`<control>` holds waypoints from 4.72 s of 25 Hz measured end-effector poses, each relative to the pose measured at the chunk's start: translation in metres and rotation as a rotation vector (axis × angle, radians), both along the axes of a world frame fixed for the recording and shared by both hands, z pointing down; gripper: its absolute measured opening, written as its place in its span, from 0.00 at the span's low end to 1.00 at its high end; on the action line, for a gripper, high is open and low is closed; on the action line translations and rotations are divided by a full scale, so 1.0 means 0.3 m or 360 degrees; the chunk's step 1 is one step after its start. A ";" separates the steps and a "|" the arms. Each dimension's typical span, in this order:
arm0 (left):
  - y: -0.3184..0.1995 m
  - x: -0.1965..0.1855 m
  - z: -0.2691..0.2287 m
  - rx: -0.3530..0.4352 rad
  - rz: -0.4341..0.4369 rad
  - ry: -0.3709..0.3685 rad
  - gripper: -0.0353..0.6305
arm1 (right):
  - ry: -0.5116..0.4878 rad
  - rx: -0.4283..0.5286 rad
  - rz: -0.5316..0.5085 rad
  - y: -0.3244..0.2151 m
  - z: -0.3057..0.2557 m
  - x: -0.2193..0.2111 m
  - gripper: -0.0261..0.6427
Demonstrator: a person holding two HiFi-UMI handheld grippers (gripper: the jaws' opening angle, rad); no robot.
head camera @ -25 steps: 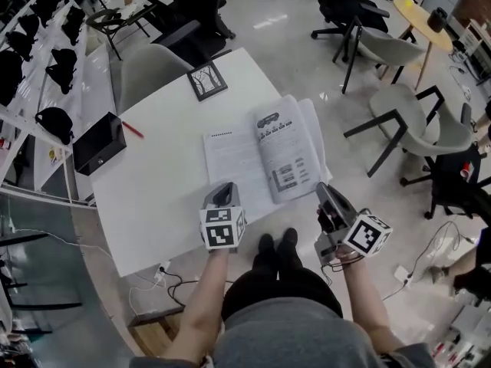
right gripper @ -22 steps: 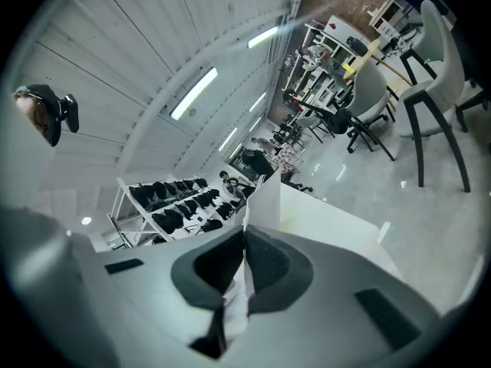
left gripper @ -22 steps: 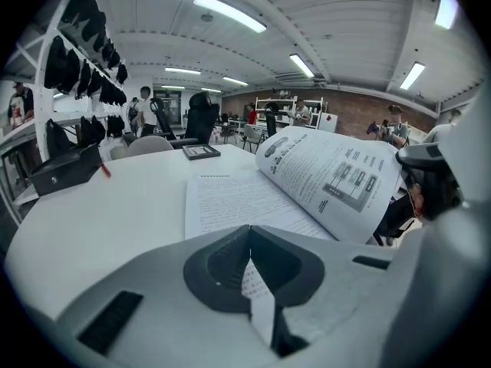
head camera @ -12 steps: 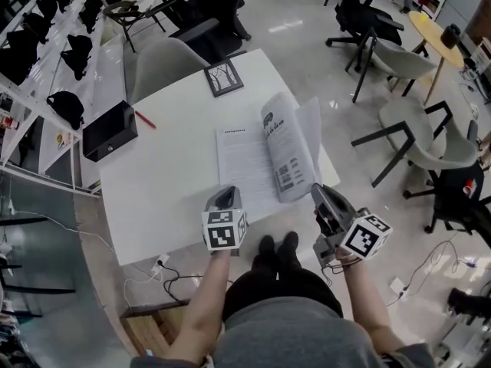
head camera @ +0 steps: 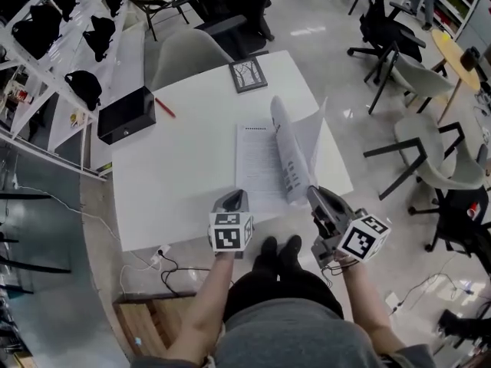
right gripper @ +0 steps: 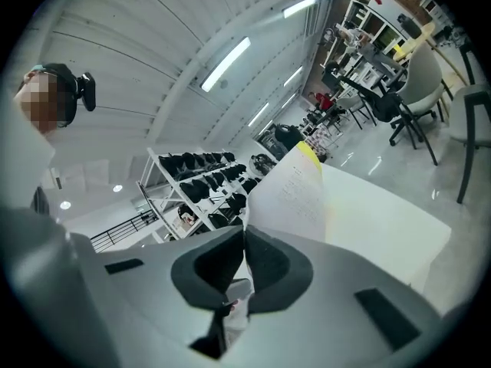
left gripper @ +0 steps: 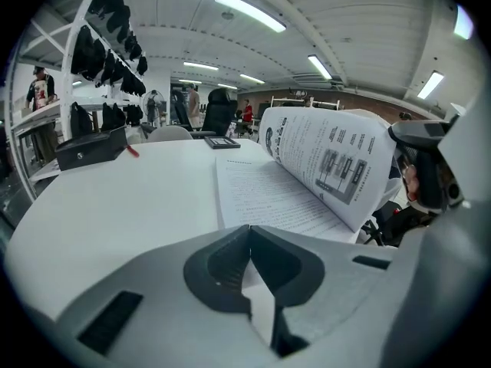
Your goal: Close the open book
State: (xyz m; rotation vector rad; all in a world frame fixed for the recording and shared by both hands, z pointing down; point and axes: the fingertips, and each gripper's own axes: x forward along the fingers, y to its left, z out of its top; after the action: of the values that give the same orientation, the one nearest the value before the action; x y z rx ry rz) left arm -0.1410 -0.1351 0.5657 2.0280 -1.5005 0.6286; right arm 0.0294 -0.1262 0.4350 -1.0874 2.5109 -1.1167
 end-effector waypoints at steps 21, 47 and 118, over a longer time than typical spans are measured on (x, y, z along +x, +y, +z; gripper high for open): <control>0.031 -0.019 0.023 -0.0040 -0.0063 0.0073 0.06 | 0.0133 -0.0065 -0.0442 0.039 0.122 -0.310 0.06; 0.037 -0.033 0.024 -0.0047 -0.0038 0.0121 0.06 | 0.0726 -0.0162 -0.0733 0.047 0.346 -0.494 0.06; -0.105 -0.007 -0.176 0.0184 0.0067 0.0074 0.06 | 0.0643 -0.0006 0.0121 -0.094 0.101 -0.040 0.05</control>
State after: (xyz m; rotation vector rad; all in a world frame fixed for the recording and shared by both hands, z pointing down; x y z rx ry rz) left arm -0.1432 -0.1666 0.5130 2.1512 -1.5020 0.5182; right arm 0.0174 -0.1543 0.4652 -1.5285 2.7287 -0.9602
